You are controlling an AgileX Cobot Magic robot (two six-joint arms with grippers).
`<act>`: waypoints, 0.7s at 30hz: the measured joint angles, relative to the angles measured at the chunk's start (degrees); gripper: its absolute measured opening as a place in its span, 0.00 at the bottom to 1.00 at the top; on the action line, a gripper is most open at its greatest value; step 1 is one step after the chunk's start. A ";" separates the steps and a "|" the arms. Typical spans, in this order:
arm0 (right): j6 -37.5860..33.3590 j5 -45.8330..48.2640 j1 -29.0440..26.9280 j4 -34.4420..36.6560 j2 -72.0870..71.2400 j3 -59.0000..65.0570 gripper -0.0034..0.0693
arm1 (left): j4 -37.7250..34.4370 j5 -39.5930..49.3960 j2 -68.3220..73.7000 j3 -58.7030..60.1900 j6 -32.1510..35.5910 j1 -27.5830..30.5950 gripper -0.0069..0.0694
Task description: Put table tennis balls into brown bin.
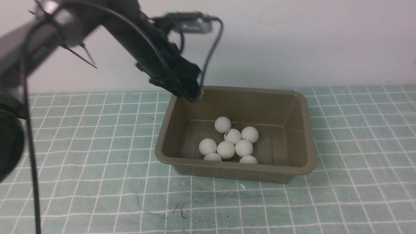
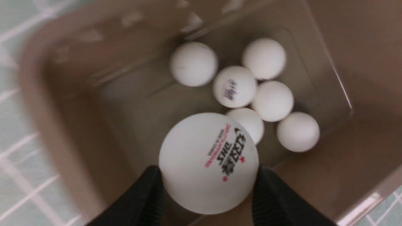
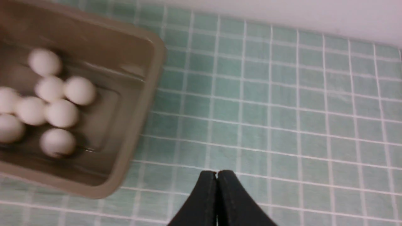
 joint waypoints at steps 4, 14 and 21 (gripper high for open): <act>0.00 -4.70 0.00 4.35 -12.43 10.67 0.03 | 4.06 -0.83 4.35 0.06 -2.03 -3.05 0.67; 1.38 -25.23 0.00 5.89 -46.36 40.66 0.03 | 13.30 -0.08 -2.92 0.29 -10.01 -4.25 0.18; 8.02 -30.43 0.00 5.89 -57.95 48.81 0.03 | 14.71 0.12 -23.70 6.26 -11.14 -4.25 0.08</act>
